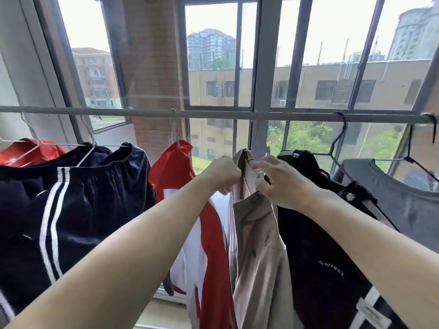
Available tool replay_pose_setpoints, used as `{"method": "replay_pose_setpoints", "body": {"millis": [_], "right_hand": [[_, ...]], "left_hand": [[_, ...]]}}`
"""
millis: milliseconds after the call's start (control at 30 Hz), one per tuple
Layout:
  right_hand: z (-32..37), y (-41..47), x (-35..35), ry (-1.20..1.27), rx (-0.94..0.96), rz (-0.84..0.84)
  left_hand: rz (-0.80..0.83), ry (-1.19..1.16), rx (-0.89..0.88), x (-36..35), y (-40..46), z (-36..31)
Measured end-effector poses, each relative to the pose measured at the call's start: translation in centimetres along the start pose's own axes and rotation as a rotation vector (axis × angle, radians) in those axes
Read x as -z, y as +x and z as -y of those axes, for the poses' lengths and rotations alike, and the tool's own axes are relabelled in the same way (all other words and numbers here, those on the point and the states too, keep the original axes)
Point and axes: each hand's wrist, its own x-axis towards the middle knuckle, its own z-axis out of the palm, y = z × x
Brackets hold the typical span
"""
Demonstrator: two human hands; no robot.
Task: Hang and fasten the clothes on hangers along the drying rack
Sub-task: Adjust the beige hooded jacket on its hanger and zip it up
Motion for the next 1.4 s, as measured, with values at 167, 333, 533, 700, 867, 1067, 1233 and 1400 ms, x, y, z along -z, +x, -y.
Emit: {"method": "replay_pose_setpoints", "body": {"millis": [167,333,533,700,867,1067,1233,1400], "right_hand": [[0.6,-0.5,-0.4,-0.167,0.018,0.145],[0.9,-0.3,-0.5,-0.333,0.042,0.267],[0.9,0.2,-1.7,-0.556,0.083,0.238],[1.1,-0.4,-2.5,-0.61,0.05,0.165],[1.7,-1.1,-3.2,-0.736,0.005,0.167],[5.9,-4.9,-6.3,-0.596,-0.048,0.076],[4.9,-9.0,-14.3,-0.327,-0.041,-0.049],[3.9,-10.1,-20.5,0.018,-0.424,0.06]], "left_hand": [[0.098,0.113,0.029,-0.5,-0.2,1.0],[0.108,0.193,0.043,-1.2,-1.0,0.3],[-0.119,-0.09,0.192,-4.1,-0.9,0.3],[-0.373,-0.753,0.499,-8.3,0.9,3.1],[-0.408,-0.89,0.697,-13.9,1.9,6.3],[-0.3,-0.845,0.544,-20.3,4.1,12.3],[-0.158,-0.638,0.467,-24.1,6.1,20.2],[0.011,-0.378,0.43,-24.2,6.5,22.4]]}}
